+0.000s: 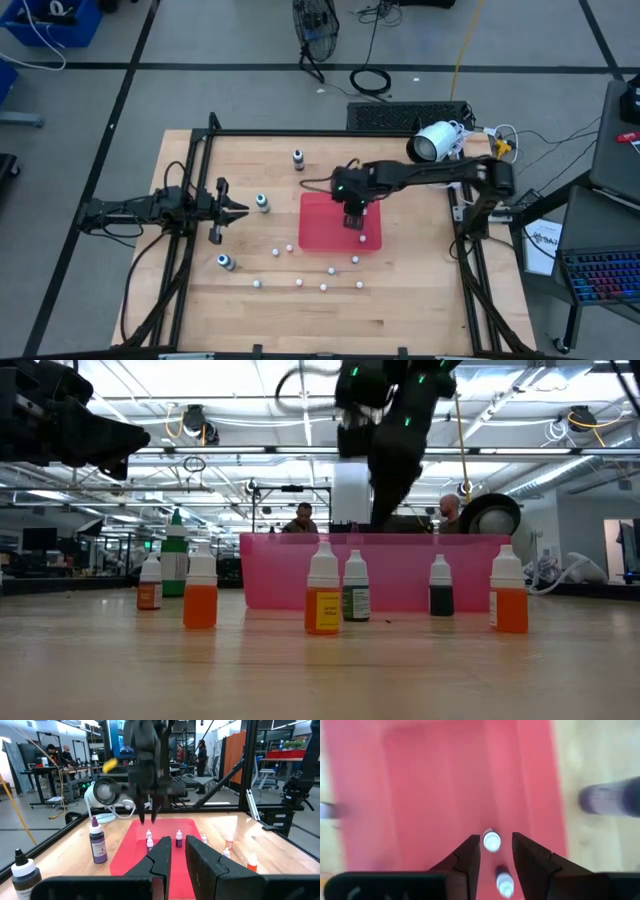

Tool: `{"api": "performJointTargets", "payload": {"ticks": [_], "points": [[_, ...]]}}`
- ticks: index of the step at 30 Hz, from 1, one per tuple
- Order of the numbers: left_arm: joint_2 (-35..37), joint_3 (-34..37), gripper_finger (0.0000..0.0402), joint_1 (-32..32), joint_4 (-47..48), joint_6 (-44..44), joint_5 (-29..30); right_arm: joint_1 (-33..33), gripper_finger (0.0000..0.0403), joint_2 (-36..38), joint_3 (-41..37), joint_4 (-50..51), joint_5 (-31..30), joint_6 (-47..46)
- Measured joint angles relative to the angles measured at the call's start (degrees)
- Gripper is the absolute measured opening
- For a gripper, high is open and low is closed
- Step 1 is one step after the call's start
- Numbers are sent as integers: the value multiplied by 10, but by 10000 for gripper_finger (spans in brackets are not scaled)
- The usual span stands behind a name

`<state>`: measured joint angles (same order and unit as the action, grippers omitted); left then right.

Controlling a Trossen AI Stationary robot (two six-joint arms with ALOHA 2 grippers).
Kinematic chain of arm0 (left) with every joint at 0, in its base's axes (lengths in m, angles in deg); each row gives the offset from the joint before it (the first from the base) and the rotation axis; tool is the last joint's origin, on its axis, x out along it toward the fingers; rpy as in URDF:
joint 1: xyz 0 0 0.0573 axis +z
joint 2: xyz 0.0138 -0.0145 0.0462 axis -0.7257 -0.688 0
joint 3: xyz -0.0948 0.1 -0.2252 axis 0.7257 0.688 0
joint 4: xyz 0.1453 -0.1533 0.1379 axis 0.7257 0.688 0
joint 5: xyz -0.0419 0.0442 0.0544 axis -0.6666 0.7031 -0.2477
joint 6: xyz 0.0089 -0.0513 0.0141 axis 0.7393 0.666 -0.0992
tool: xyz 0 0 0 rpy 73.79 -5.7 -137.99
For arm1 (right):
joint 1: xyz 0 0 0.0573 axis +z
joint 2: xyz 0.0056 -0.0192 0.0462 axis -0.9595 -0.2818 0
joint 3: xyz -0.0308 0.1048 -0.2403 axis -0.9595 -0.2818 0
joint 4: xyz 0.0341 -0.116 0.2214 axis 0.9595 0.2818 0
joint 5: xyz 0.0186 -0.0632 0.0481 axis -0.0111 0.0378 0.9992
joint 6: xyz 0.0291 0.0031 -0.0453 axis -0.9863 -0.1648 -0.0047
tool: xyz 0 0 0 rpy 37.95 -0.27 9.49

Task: Pick & Place food coloring
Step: Put the big green food coloring bottle into the red bin

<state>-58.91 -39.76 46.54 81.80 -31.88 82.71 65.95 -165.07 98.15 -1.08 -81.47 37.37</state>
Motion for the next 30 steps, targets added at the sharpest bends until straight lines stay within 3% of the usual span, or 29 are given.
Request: {"api": "performJointTargets", "payload": {"ticks": [9, 16, 22, 30], "points": [[0, 0, 61, 0, 0, 0, 0, 3, 100, 228, 0, 88, 2, -168], [0, 0, 61, 0, 0, 0, 0, 4, 100, 425, -23, 121, 1, -250], [0, 0, 61, 0, 0, 0, 0, 13, 100, 577, -134, -12, 1, -309], [0, 0, 61, 0, 0, 0, 0, 28, 100, 723, -309, -211, 44, -269]]}}
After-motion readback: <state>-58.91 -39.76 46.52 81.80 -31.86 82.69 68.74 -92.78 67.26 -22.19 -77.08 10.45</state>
